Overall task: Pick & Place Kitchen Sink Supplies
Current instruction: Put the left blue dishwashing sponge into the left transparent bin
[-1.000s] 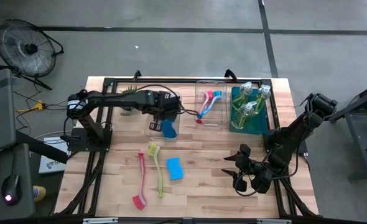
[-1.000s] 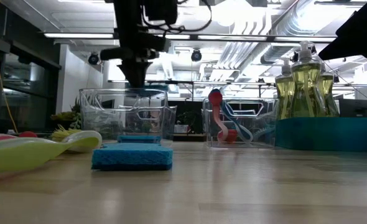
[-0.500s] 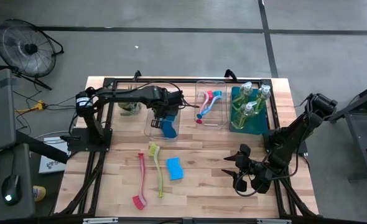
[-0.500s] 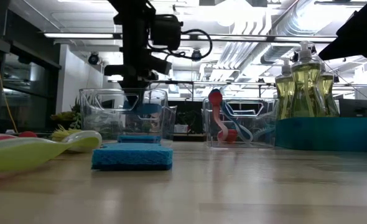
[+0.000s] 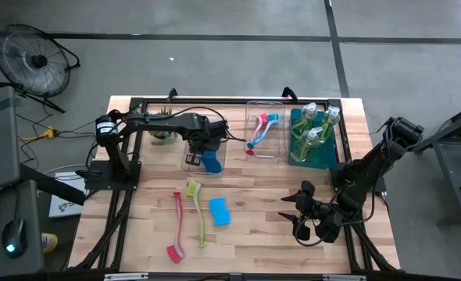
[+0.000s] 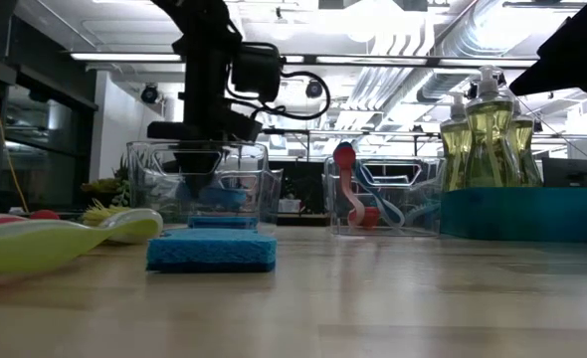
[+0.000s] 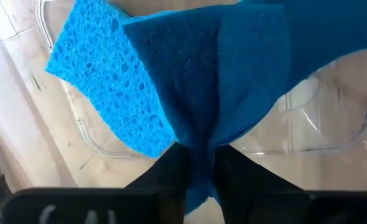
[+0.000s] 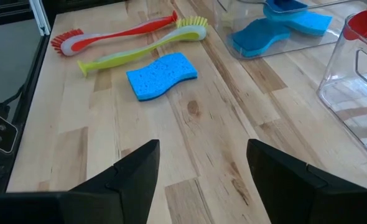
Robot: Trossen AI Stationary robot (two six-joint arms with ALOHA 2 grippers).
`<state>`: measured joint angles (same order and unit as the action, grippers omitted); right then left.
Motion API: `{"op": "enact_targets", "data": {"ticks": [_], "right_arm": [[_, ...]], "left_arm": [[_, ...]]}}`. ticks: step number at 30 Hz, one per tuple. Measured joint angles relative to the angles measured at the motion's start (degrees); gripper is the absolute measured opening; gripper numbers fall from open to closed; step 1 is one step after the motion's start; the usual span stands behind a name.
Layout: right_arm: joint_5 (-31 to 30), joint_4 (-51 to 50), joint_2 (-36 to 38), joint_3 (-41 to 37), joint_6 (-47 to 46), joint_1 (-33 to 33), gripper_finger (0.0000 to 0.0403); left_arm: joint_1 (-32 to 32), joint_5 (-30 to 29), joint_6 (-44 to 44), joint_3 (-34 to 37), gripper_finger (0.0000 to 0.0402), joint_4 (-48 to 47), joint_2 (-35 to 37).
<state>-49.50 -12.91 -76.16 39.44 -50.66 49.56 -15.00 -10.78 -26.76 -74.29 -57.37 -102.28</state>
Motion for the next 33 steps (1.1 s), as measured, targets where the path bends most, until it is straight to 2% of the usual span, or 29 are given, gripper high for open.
{"op": "enact_targets", "data": {"ticks": [5, 14, 22, 26, 33], "right_arm": [[0.1, 0.2, 0.0, 0.0, -0.4, 0.0, 0.0236], [0.2, 0.2, 0.0, 0.0, -0.5, 0.0, 0.0236], [0.8, 0.3, 0.0, 0.0, -0.5, 0.0, 0.0236], [1.7, 0.3, 0.0, 0.0, -1.2, 0.0, 0.0236], [2.0, 0.3, 0.0, 0.0, -3.6, -0.1, 0.0236]], "left_arm": [[0.0, 2.8, -0.1, 0.0, 0.0098, 0.4, 0.0], [0.0, 3.3, -0.5, 0.0, 0.0154, 0.4, 0.0], [0.0, 9.0, -2.6, 0.0, 0.0246, 0.4, 0.0], [0.0, 8.8, -3.5, -0.1, 0.0288, -0.9, 0.4], [0.0, 7.9, -5.0, -3.5, 0.0312, -3.0, 0.5]]}}
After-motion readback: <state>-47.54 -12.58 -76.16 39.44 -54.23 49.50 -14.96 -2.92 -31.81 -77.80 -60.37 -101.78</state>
